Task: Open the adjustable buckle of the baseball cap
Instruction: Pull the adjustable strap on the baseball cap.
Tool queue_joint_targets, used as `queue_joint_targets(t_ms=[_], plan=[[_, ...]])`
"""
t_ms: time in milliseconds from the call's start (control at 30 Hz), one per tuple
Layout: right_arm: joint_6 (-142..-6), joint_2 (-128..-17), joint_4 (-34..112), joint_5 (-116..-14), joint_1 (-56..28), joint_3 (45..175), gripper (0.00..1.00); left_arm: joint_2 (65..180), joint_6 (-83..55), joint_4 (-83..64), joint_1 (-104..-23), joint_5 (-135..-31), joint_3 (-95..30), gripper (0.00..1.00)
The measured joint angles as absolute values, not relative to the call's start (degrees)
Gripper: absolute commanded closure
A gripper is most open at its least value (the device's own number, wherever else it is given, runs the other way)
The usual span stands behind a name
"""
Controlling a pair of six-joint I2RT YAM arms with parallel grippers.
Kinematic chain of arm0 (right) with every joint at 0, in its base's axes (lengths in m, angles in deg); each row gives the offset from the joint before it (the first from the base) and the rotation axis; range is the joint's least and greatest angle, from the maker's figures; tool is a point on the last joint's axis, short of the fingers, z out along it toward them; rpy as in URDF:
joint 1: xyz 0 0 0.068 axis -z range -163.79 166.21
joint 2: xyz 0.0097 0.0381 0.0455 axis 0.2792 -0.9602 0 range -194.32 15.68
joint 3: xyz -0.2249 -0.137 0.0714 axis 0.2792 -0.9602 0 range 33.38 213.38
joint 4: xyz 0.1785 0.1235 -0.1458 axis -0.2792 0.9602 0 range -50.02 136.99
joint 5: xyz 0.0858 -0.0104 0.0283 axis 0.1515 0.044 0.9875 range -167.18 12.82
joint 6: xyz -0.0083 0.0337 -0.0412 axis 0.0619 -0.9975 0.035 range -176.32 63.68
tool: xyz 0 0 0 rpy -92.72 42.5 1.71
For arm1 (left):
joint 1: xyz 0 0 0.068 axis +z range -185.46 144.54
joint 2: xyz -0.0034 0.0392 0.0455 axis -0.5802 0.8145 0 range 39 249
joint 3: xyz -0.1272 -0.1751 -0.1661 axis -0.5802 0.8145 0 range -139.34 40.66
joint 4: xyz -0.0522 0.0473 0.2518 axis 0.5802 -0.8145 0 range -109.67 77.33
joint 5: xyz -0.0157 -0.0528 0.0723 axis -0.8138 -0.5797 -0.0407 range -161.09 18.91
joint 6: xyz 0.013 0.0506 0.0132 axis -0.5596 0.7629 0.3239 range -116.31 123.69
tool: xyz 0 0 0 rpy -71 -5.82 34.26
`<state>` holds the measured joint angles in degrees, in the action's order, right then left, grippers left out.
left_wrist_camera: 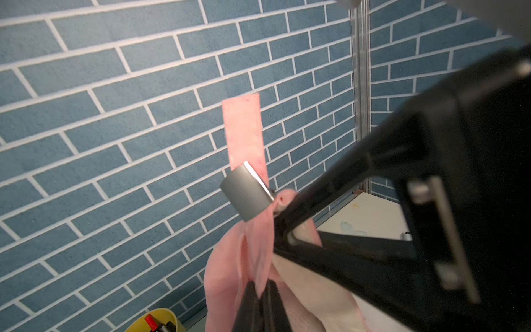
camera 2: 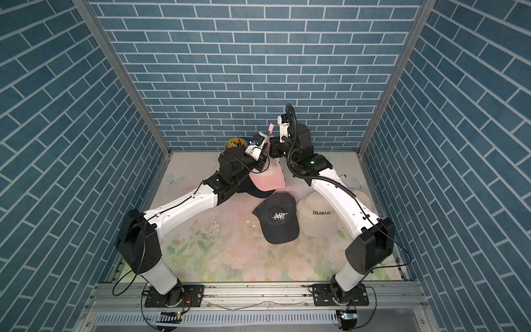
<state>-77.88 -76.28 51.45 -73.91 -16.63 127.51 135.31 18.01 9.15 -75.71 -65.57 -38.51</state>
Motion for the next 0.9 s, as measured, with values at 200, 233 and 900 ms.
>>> queue_joint_targets(t_ms=[200,233,900], plan=[[-82.49,-74.97,47.60,-73.30,-15.80,123.71,1.00,133.39,16.48,9.26,-75.97,-67.19,-36.04,1.00],[-83.04,-74.95,47.06,-73.35,-15.78,123.51,1.00,133.17,16.22,9.15,-75.95,-67.36,-35.54,1.00],[-84.81,-72.33,42.60,-77.35,-13.46,122.44,1.00,128.53,13.01,4.56,-75.52,-66.79,-28.76,0.49]])
